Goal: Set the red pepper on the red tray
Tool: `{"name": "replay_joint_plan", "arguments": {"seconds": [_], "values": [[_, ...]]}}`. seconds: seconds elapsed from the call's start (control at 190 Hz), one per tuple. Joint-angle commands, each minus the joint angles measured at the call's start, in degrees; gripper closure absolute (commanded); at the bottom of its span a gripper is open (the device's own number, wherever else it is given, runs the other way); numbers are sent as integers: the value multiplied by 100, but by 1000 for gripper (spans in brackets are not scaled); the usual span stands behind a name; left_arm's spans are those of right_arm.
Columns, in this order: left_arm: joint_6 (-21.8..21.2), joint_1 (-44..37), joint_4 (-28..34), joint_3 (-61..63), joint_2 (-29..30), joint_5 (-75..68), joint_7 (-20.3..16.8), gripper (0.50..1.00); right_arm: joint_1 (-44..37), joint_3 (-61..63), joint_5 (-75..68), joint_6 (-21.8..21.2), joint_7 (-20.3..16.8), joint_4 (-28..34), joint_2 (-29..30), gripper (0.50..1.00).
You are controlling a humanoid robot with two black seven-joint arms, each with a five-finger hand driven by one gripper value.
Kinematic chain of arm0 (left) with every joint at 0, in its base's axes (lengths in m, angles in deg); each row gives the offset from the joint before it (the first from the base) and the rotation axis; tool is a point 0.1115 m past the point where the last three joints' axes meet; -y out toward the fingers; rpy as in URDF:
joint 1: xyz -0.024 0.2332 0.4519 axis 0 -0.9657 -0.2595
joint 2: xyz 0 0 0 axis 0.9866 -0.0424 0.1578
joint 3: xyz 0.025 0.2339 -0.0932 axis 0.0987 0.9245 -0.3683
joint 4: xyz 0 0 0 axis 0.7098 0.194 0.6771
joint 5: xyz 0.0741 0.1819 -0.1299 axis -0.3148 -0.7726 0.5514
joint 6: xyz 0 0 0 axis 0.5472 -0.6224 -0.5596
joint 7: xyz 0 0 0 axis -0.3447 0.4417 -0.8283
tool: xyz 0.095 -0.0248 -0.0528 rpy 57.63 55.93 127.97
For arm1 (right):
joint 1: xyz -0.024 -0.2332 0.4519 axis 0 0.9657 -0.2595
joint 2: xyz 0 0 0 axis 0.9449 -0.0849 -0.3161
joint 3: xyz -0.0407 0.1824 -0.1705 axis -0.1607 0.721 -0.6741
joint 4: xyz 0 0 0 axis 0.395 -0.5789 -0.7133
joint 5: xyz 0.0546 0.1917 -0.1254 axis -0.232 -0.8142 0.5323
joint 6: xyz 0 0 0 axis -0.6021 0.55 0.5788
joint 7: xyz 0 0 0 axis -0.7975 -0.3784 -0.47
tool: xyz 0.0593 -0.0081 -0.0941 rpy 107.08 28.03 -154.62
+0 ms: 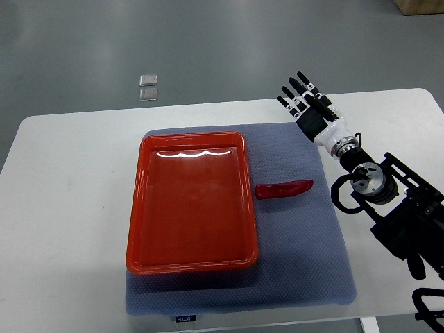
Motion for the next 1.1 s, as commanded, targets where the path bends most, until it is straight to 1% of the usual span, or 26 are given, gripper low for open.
{"name": "replay_joint_plan", "arguments": {"seconds": [0.0, 0.368, 0.52, 0.604, 0.673, 0.809, 0.857, 0.904, 0.972, 1.093], "values": [[-1, 0, 8, 0, 0, 0, 1, 500, 1, -2, 1, 0, 0, 0, 0, 587], [-1, 0, 0, 0, 0, 9, 1, 500, 1, -10, 124, -17, -9, 9, 0, 587], [-1, 0, 8, 0, 0, 9, 1, 500, -34, -10, 625, -255, -27, 26, -62, 587], [-1, 0, 8, 0, 0, 0, 1, 500, -236, -37, 879, -351, -53, 26, -123, 587], [-1, 0, 8, 0, 0, 9, 1, 500, -368, -213, 1126, -422, -70, 26, -282, 587], [-1, 0, 0, 0, 0, 9, 1, 500, -896, -1171, 1662, -703, -106, 97, -756, 587], [-1, 0, 8, 0, 0, 9, 1, 500, -1107, -1575, 1864, -800, -176, 141, -1002, 587], [-1, 9, 8, 0, 0, 9, 1, 500, -1422, -2163, 2153, -914, -325, 184, -1309, 587], [-1, 9, 0, 0, 0, 9, 1, 500, -1898, -3025, 2541, -1019, -519, 308, -1600, 587], [-1, 9, 0, 0, 0, 0, 1, 500, -2864, -4765, 2989, -1107, -862, 835, -2101, 587]]}}
